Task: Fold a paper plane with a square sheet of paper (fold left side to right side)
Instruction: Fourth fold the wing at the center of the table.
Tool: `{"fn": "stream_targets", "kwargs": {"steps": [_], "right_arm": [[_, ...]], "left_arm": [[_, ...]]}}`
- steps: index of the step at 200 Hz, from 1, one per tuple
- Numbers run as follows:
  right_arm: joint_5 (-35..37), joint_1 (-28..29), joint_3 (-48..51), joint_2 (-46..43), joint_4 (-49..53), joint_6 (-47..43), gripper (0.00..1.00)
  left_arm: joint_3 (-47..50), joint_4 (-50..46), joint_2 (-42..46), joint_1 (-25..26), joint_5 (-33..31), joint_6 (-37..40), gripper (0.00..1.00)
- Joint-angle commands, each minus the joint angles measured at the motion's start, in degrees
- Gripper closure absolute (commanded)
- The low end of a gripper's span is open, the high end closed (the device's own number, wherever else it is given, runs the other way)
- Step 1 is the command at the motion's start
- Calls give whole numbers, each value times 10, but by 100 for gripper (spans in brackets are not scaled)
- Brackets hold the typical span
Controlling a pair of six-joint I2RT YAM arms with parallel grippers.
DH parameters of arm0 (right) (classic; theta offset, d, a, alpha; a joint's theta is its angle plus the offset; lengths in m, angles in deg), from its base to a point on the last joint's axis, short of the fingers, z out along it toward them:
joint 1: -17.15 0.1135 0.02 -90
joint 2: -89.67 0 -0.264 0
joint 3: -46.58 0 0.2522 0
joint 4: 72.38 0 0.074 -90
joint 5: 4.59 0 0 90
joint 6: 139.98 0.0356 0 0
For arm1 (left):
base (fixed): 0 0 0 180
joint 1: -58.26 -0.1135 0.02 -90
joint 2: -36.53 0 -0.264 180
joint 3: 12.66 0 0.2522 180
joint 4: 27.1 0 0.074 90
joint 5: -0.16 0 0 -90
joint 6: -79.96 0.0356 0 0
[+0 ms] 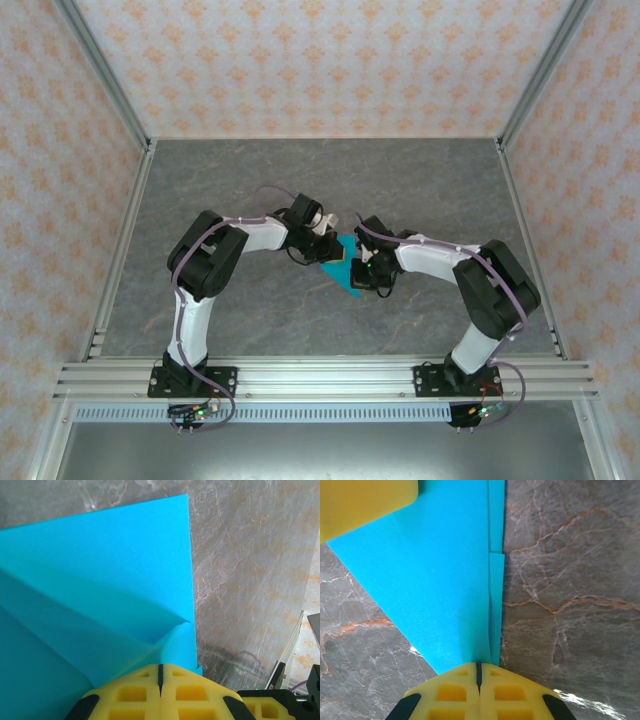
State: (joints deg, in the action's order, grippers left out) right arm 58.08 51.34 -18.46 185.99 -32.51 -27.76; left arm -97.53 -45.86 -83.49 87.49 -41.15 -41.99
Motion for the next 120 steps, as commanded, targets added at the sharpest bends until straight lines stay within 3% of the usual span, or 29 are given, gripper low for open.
{"fn": "stream_targets", "kwargs": {"steps": [1, 120], "right_arm": [[97, 2, 45, 49, 79, -9, 100], [94, 3, 51, 44, 80, -11, 100]], "left_arm": [[-28, -19, -30, -43, -79, 41, 100], [-111, -75, -67, -99, -75, 82, 100]]}}
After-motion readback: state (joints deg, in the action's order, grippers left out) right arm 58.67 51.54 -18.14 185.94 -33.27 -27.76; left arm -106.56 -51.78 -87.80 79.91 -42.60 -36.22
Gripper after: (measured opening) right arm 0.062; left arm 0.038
